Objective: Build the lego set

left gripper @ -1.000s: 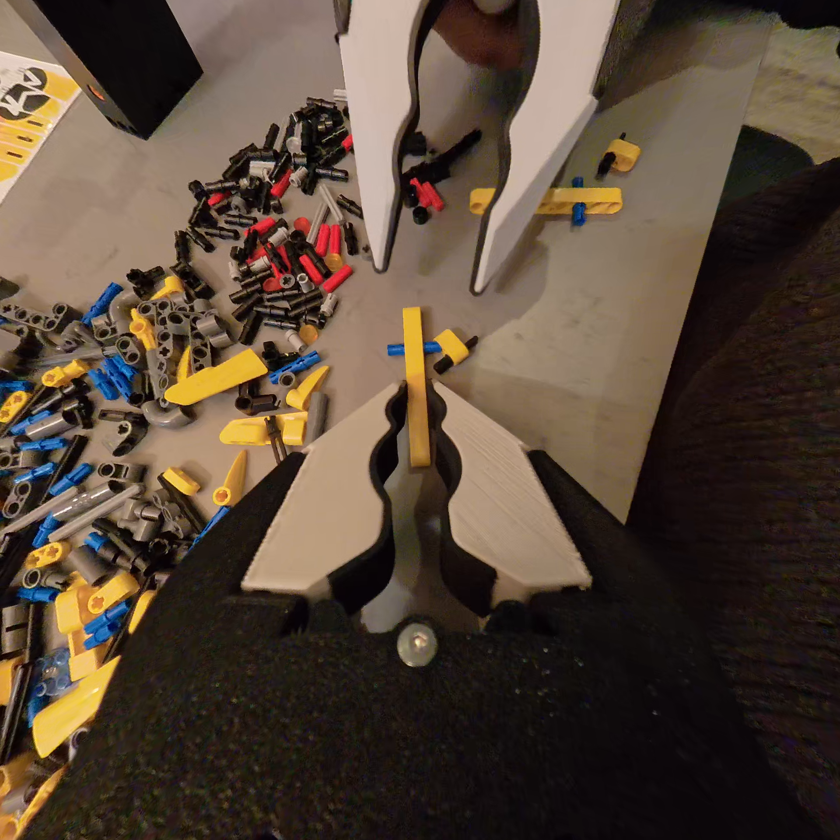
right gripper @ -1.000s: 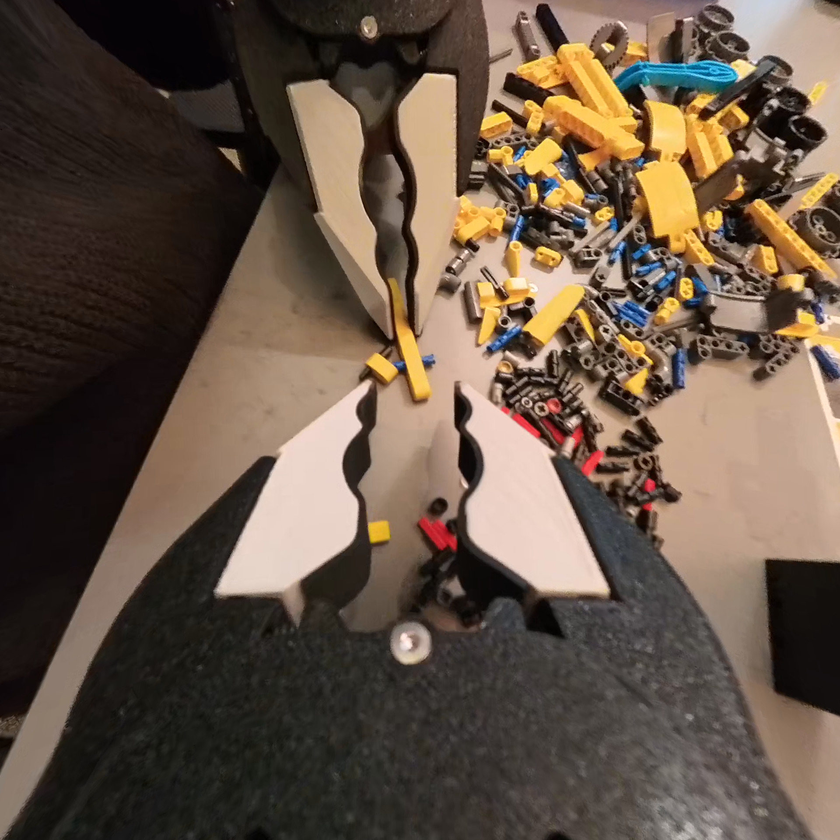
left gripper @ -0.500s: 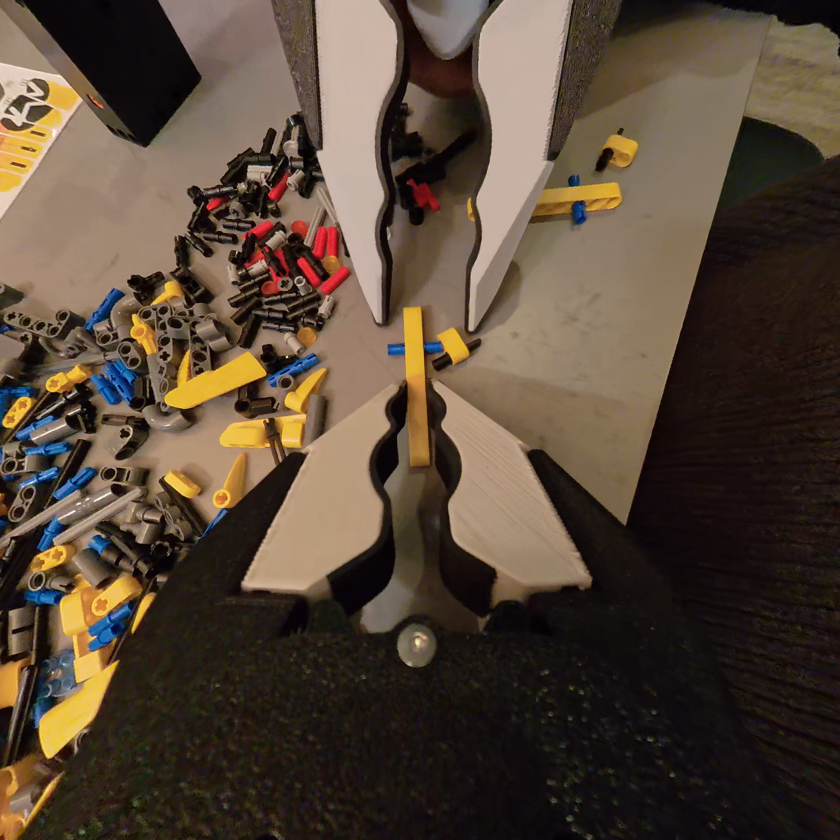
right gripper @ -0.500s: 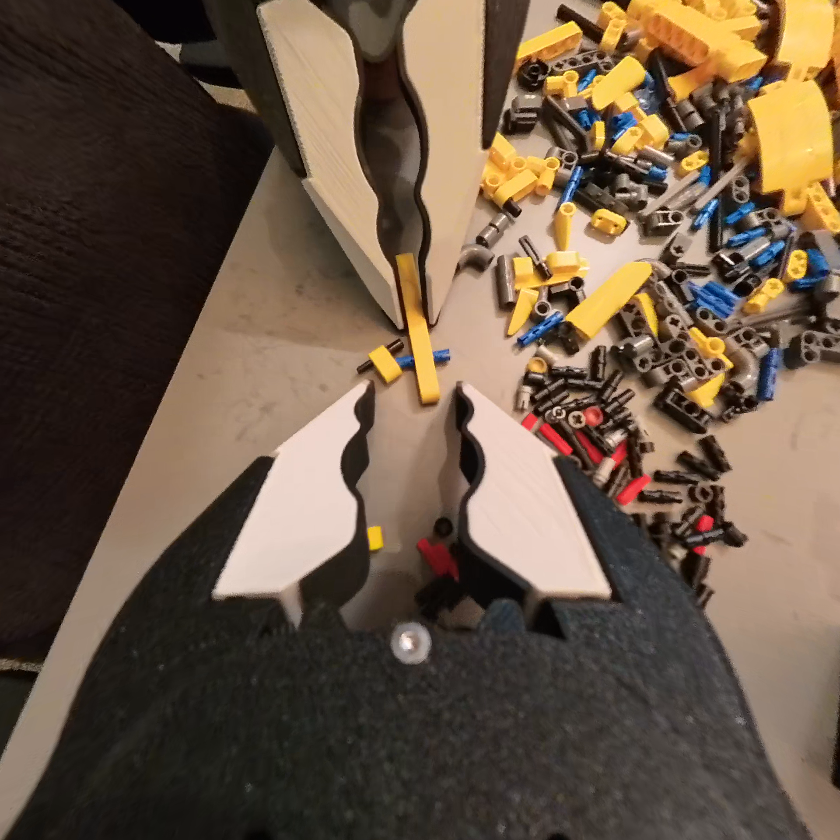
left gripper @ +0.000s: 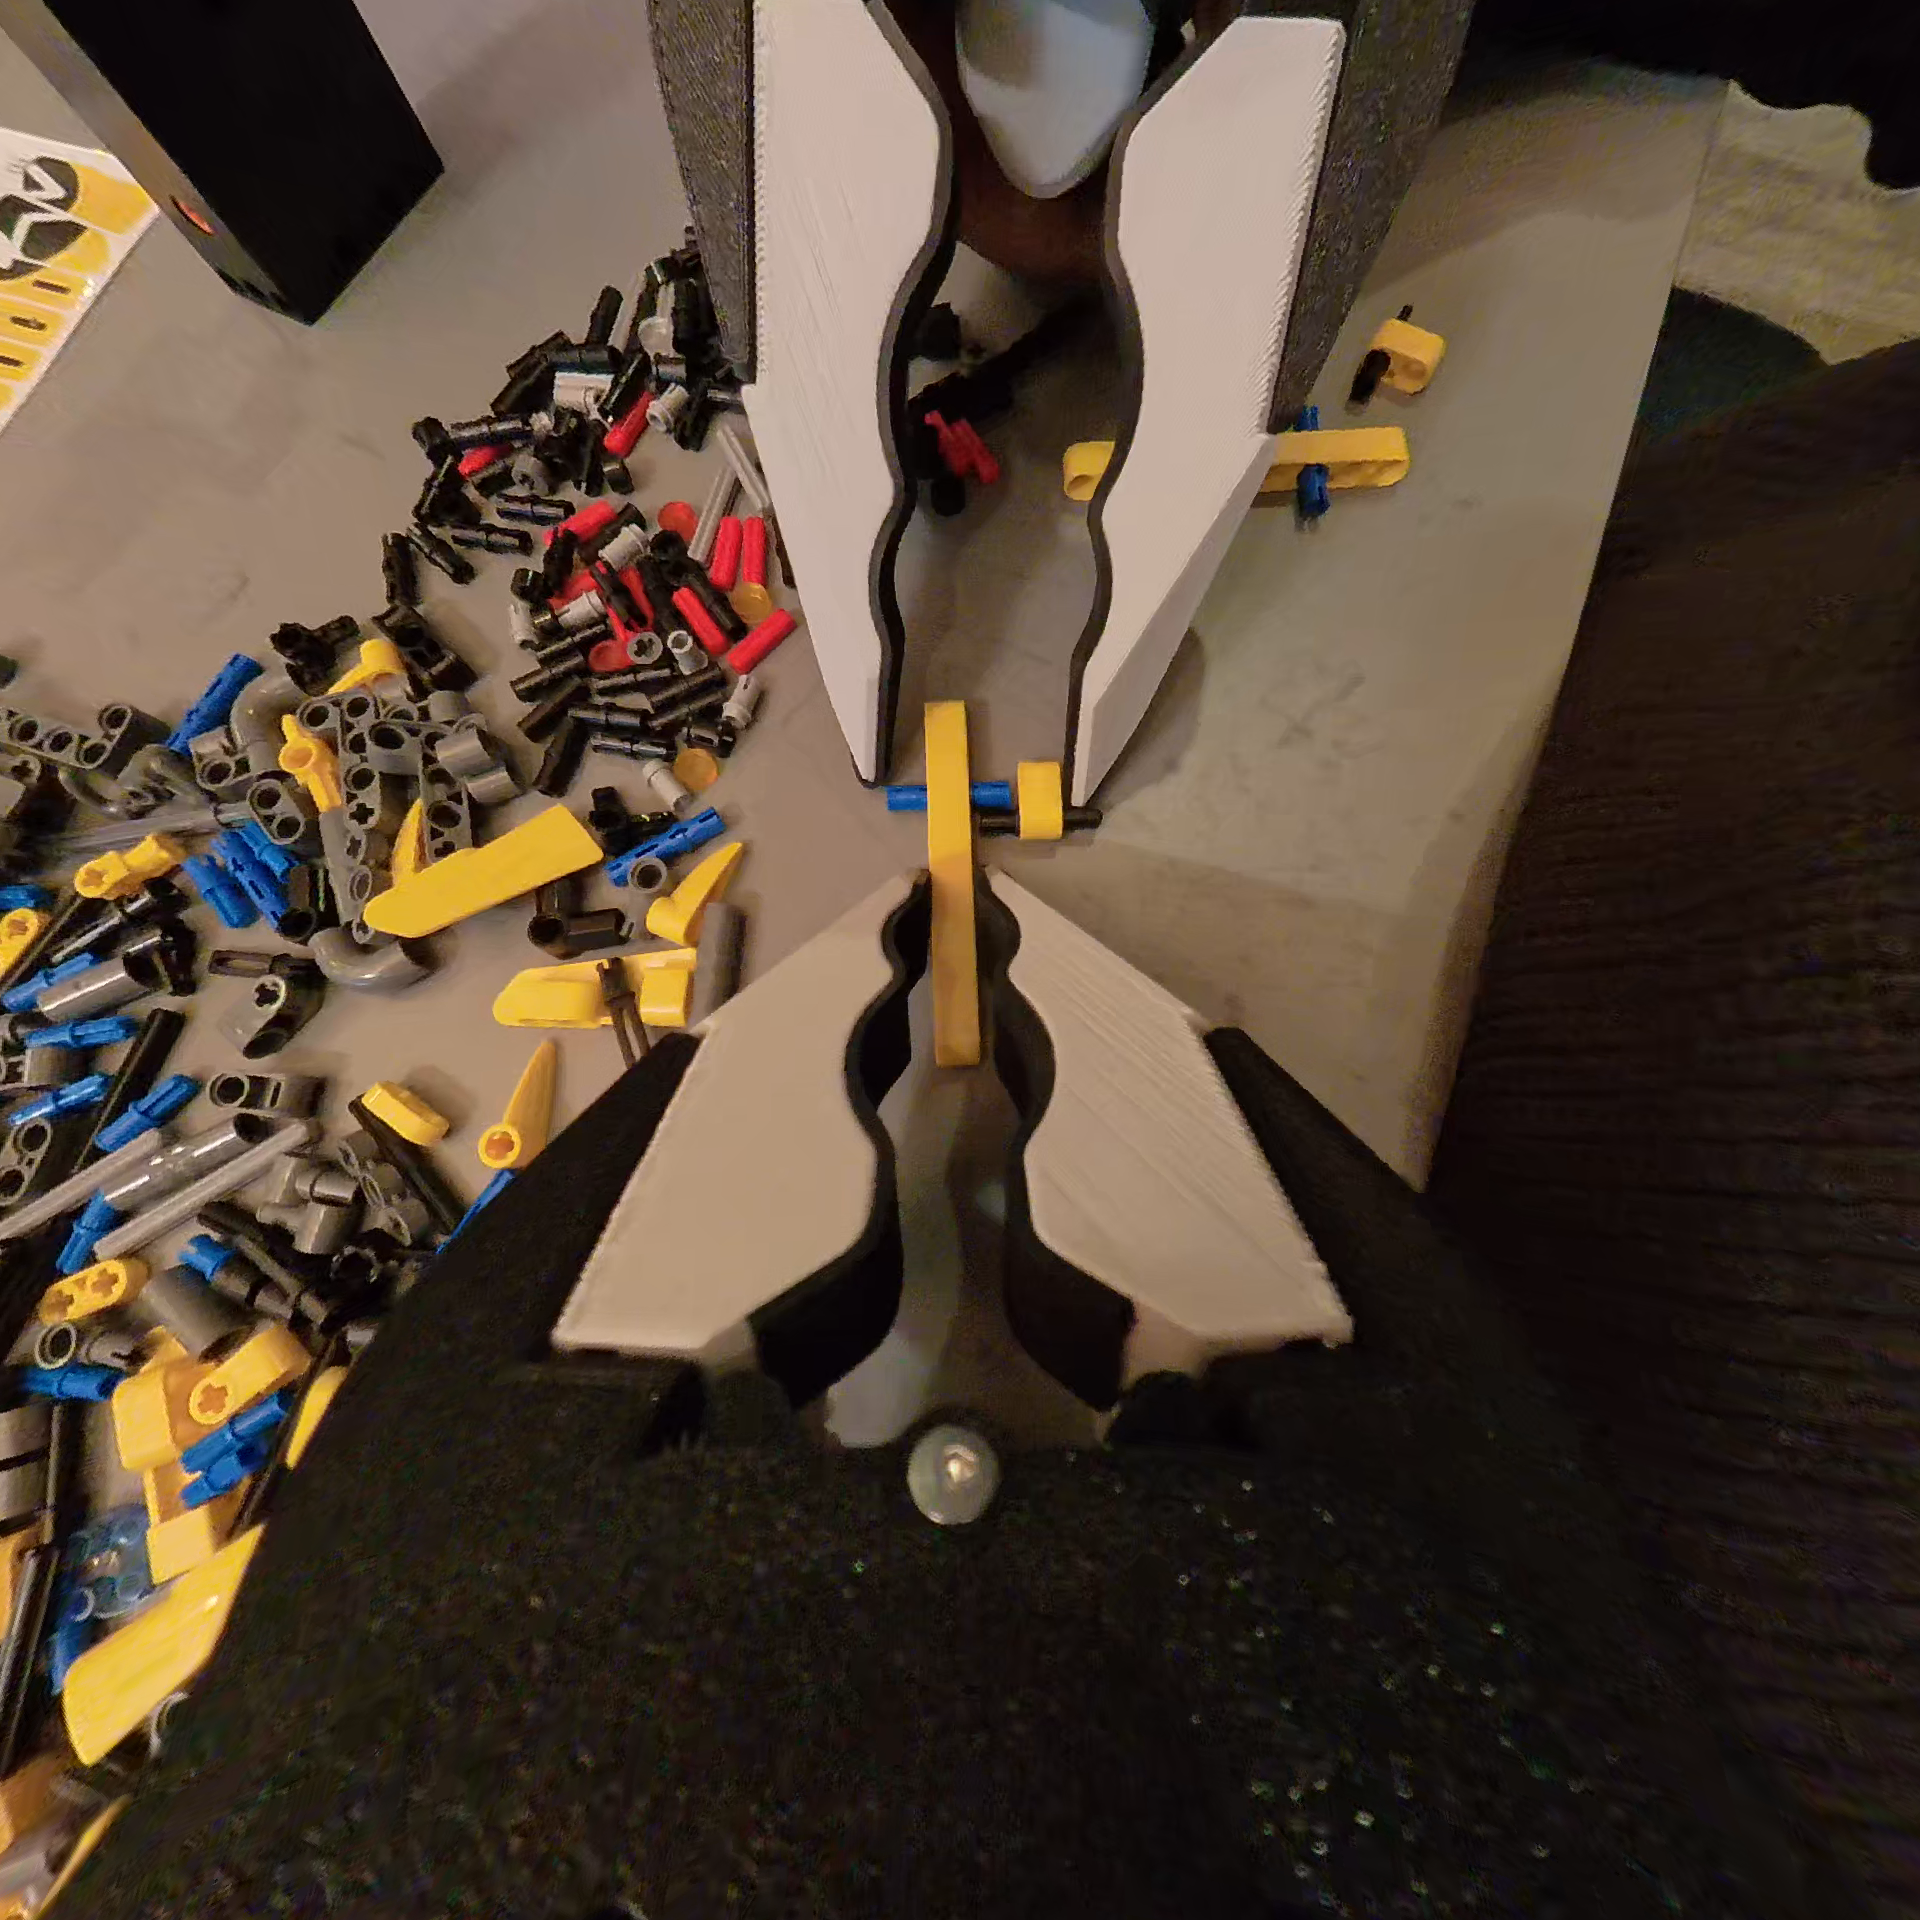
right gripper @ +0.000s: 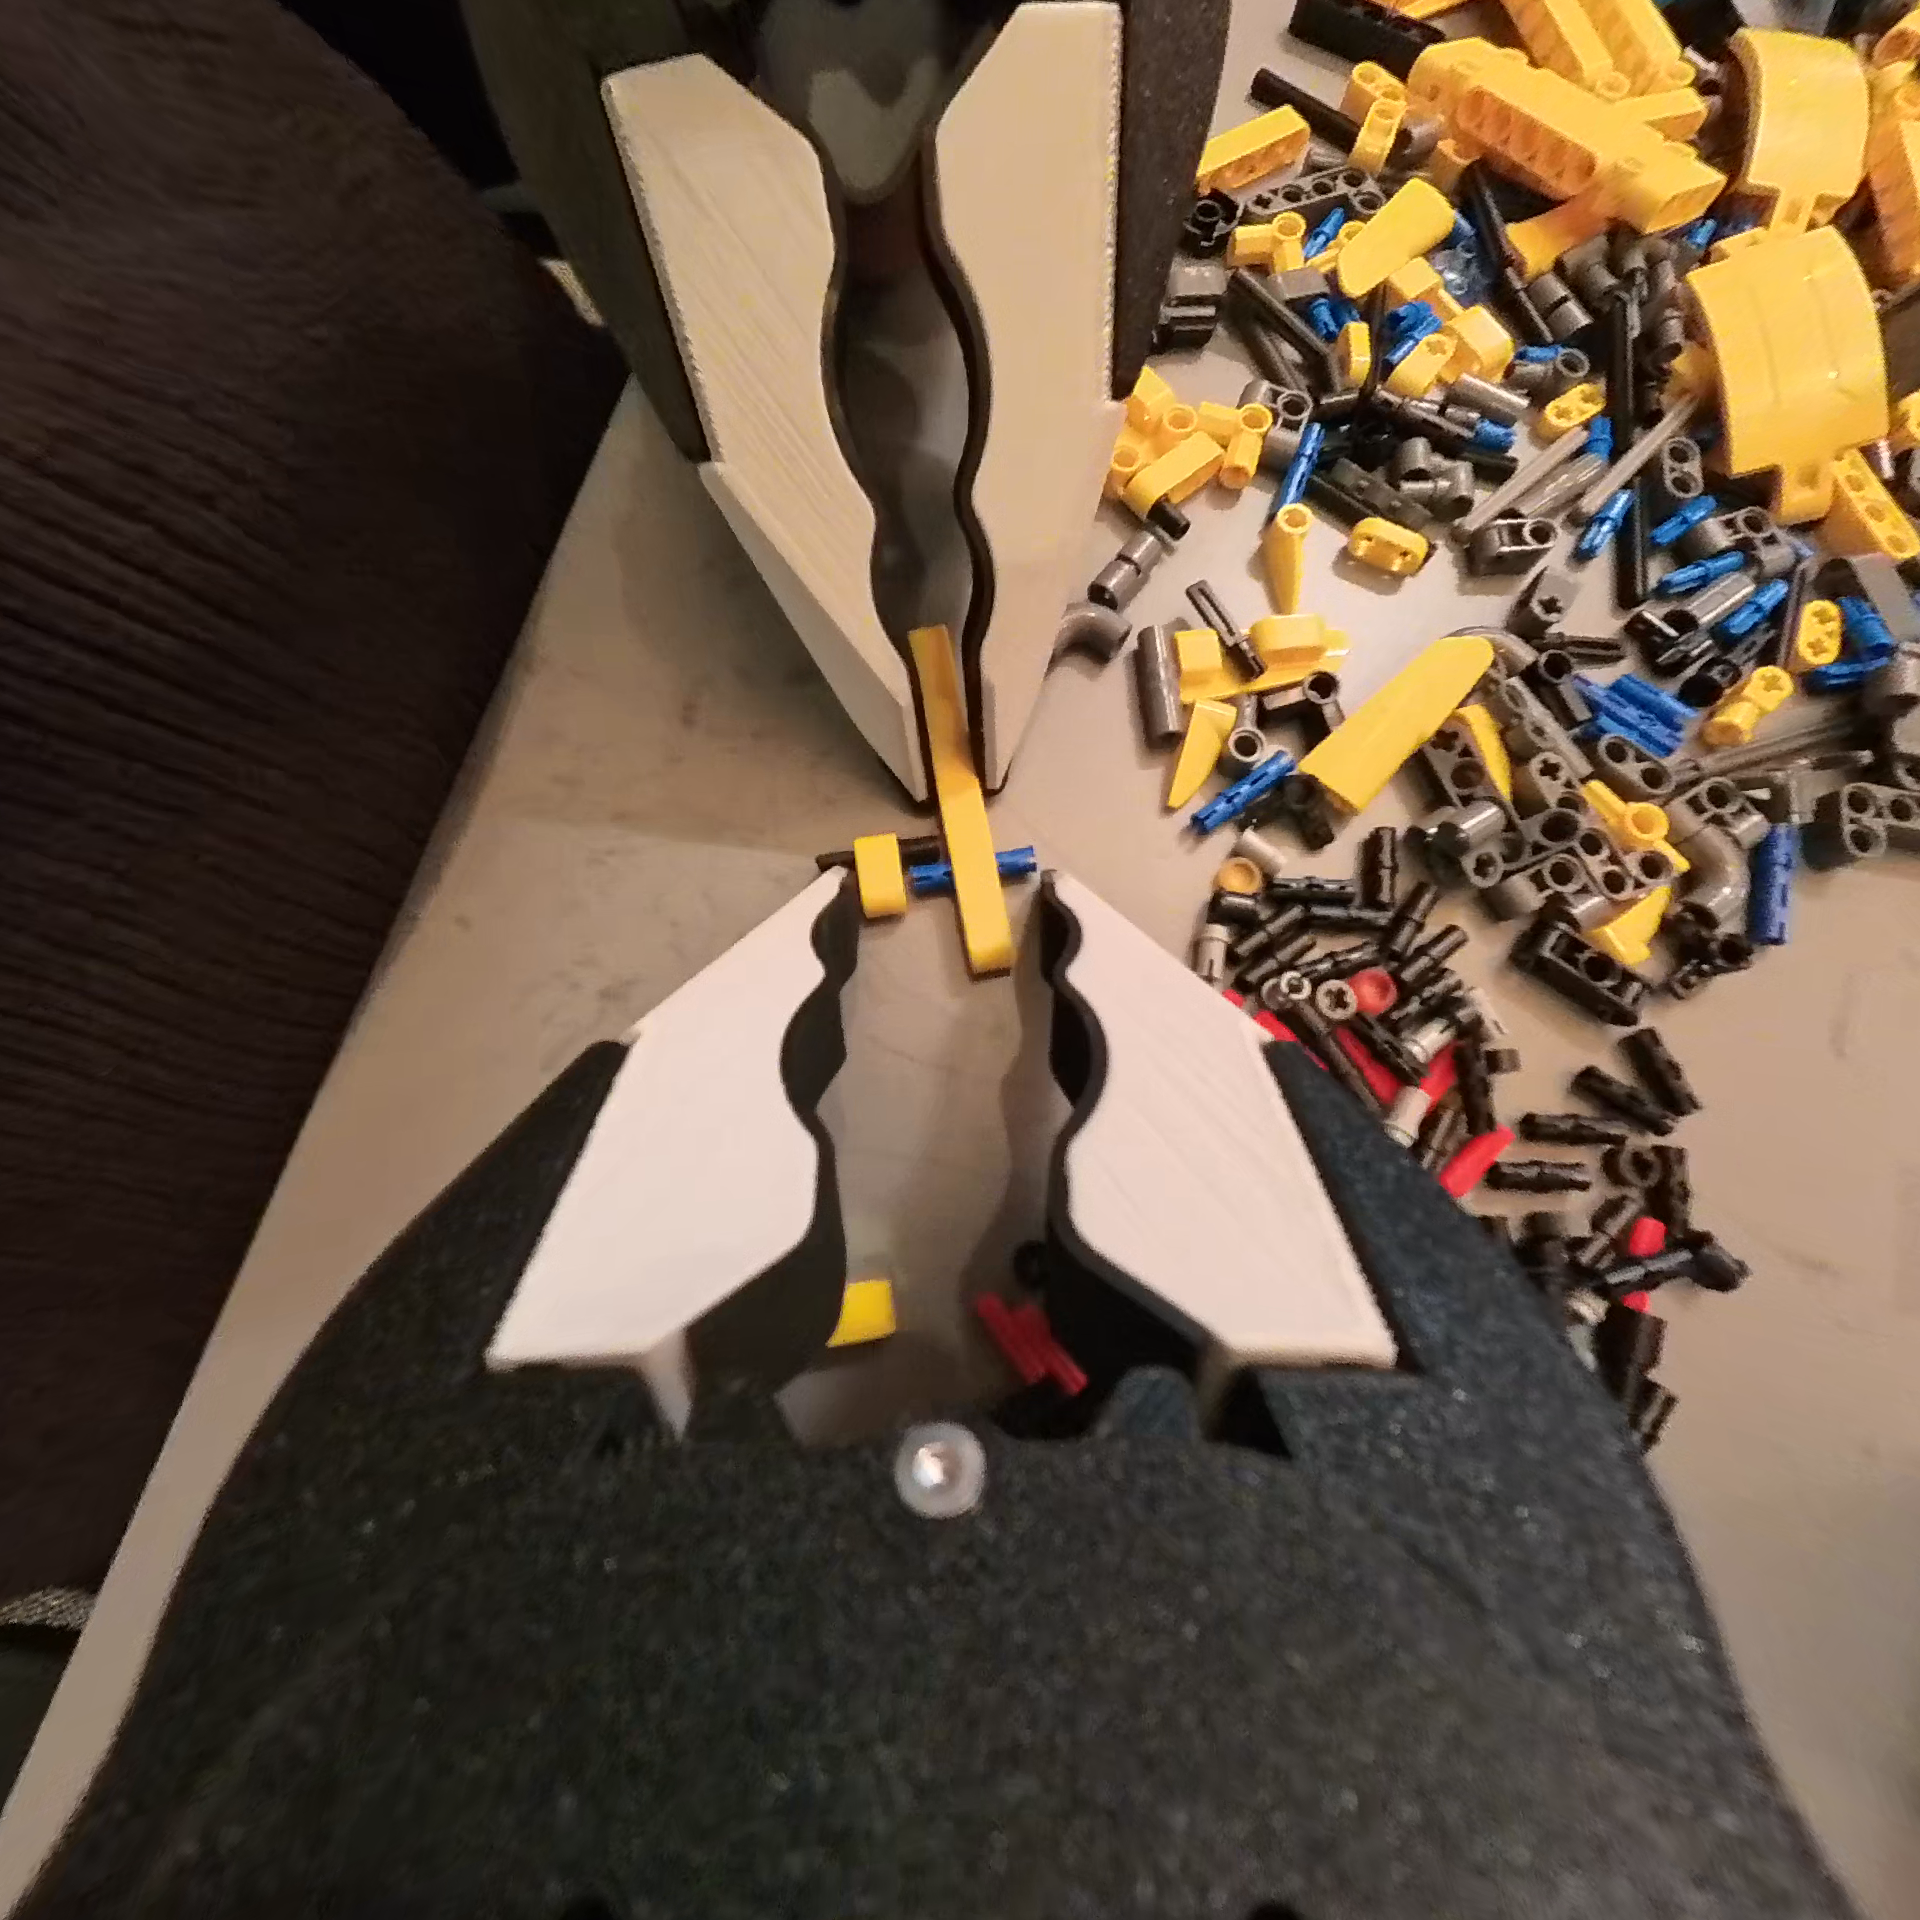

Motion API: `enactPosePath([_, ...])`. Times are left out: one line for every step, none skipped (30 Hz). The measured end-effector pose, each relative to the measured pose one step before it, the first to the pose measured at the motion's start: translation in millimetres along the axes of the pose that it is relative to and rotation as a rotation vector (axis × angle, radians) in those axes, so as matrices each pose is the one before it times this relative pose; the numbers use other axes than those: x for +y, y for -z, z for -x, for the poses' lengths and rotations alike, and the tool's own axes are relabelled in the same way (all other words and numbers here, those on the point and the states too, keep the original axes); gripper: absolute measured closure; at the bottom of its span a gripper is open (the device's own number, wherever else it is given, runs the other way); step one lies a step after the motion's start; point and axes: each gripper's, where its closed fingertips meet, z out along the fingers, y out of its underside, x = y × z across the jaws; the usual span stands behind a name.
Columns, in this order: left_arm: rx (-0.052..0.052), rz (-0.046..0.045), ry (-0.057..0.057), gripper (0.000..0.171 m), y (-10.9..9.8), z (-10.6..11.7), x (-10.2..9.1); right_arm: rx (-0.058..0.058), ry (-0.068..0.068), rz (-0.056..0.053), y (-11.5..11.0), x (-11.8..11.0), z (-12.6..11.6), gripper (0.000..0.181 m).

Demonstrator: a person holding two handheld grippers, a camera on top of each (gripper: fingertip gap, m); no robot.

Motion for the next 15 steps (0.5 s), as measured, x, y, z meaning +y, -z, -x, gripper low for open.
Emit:
enactPosePath([0.0064,-0.0003,-0.0012,0.164,-0.22,-0.14,-0.2,0.0036,0.0008,0.0015,0.07,0.03,0.01,0.146])
enactPosePath([0.0064,-0.00021,0.0003,0.164,-0.14,-0.24,-0.26,0.0049,0.002,0.0033,0.15,0.22,0.08,0.146])
enactPosePath([0.0045,-0.00018,-0.0005,0.164,-0.12,-0.11,-0.11,0.0045,0.0001,0.0042,0.18,0.19,-0.02,0.146])
enactPosePath([0.0023,-0.00016,-0.002,0.164,-0.07,-0.11,-0.08,0.0036,-0.0003,0.0038,0.1,0.07,0.22,0.146])
enactPosePath([0.0003,-0.00003,-0.0046,0.164,-0.05,-0.16,-0.07,0.0027,0.0023,0.0022,0.08,0.06,0.38,0.147])
enactPosePath([-0.0011,0.0,-0.0063,0.164,-0.19,-0.14,-0.07,0.0025,0.002,0.0003,0.19,0.17,0.29,0.148])
enactPosePath([-0.0023,-0.00002,-0.0066,0.164,-0.04,-0.16,-0.09,0.0025,-0.0003,-0.001,0.04,-0.05,0.09,0.148])
enactPosePath([-0.0026,-0.00003,-0.0065,0.164,-0.05,-0.18,0.03,0.0025,-0.0006,-0.0015,0.09,0.1,0.06,0.148])
enactPosePath([-0.0032,-0.00008,-0.0081,0.164,-0.06,-0.34,-0.01,0.0035,0.0018,-0.0017,0.05,-0.11,0.16,0.149])
enactPosePath([-0.0045,-0.00022,-0.0121,0.164,-0.11,-0.33,-0.12,0.0041,0.0045,-0.0019,-0.02,-0.07,0.04,0.149])
enactPosePath([-0.0044,-0.00043,-0.0154,0.164,-0.16,-0.19,-0.23,0.0033,0.0043,-0.0009,0.11,-0.02,0.01,0.149])
enactPosePath([-0.0009,-0.00062,-0.0134,0.164,-0.1,-0.16,-0.14,0.0023,0.0027,0.0005,0.07,-0.07,-0.02,0.149])
enactPosePath([0.0038,-0.00052,-0.0051,0.164,-0.12,0.03,-0.12,0.0017,0.0019,0.001,0.1,0.0,-0.02,0.149])
enactPosePath([0.0084,-0.00022,0.0051,0.164,-0.07,-0.18,-0.06,0.0008,0.0006,0.0012,0.03,0.11,-0.08,0.149])
enactPosePath([0.0103,-0.00011,0.0103,0.164,-0.09,-0.04,-0.02,-0.0002,-0.0007,0.0007,0.0,0.06,0.01,0.149])
